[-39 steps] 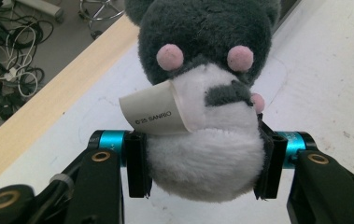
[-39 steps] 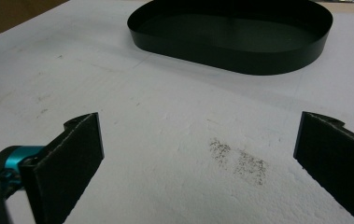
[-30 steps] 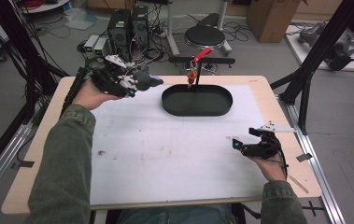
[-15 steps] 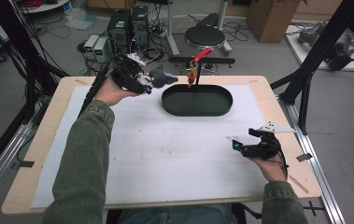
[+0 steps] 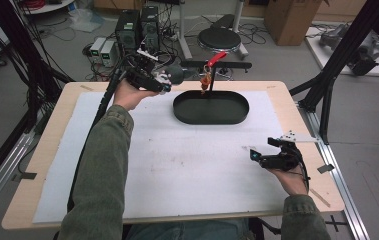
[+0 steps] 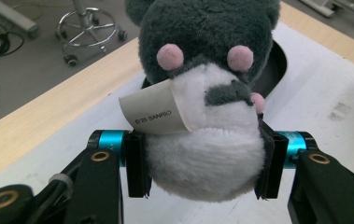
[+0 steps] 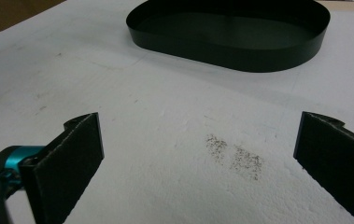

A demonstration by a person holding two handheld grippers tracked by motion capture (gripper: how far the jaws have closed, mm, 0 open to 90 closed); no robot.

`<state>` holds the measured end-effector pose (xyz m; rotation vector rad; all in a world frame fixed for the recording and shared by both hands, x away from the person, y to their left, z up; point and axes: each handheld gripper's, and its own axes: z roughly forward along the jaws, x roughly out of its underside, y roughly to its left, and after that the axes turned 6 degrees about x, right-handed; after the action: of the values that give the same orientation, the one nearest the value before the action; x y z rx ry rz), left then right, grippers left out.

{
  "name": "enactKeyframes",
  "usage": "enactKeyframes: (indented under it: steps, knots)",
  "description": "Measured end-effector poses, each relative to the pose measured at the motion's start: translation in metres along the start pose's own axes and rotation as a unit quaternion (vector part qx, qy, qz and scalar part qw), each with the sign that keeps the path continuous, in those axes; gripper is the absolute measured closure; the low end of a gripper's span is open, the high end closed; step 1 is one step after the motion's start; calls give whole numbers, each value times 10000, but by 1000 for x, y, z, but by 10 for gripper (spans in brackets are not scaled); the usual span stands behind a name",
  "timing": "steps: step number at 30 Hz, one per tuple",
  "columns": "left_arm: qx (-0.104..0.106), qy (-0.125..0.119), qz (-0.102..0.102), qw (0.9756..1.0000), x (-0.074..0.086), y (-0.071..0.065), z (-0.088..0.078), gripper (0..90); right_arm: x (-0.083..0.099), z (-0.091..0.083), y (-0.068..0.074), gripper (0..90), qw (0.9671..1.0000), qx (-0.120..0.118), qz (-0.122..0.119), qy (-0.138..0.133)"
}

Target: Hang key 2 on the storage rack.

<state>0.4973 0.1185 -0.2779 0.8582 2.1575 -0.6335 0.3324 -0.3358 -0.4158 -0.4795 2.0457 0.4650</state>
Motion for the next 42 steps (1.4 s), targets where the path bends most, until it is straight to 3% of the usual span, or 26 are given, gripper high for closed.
enactKeyframes:
  steps: [5, 13, 19, 21, 22, 24, 26, 28, 32, 35, 38, 42]
  knots:
    - [113, -259, -235, 9993, 0, 7, -1, 502, 0, -2, -1, 5, 10000, 15, 14, -13]
    - [-79, -339, -347, 9988, 0, 15, 10, 501, 1, -3, -2, 5, 10000, 32, 33, -15]
    - [-189, -566, -743, 9955, -1, 26, 19, 495, 2, -3, -3, 5, 10000, 59, 10, 10]
    - [-277, -579, -853, 9943, 1, 29, 22, 463, 3, -2, -2, 5, 10000, 53, 1, 39]
    - [-259, -574, -890, 9940, 2, 30, 23, 401, 3, -2, -2, 5, 10000, 49, -23, 34]
    - [-303, -600, -821, 9944, 3, 31, 24, 249, 3, -2, -2, 5, 10000, 59, -23, 27]
    - [-304, -740, -624, 9948, 3, 29, 22, 157, 2, -2, -2, 5, 9999, 89, 0, 47]
    - [-174, -776, -434, 9959, 4, 27, 20, 126, 2, -3, -2, 5, 9999, 114, 2, 19]
    - [-112, -734, -119, 9972, 7, 23, 15, 98, 1, -5, -2, 5, 9999, 131, 3, -41]
    - [49, -790, -76, 9968, 12, 21, 12, 73, 1, -5, -2, 5, 9999, 111, -9, -47]
    - [243, -686, 74, 9973, 18, 17, 11, 41, 1, -4, -2, 5, 9999, 95, -14, -49]
    - [174, -622, 194, 9977, 26, 13, 10, 17, 1, -3, -2, 5, 9999, 88, -26, -70]
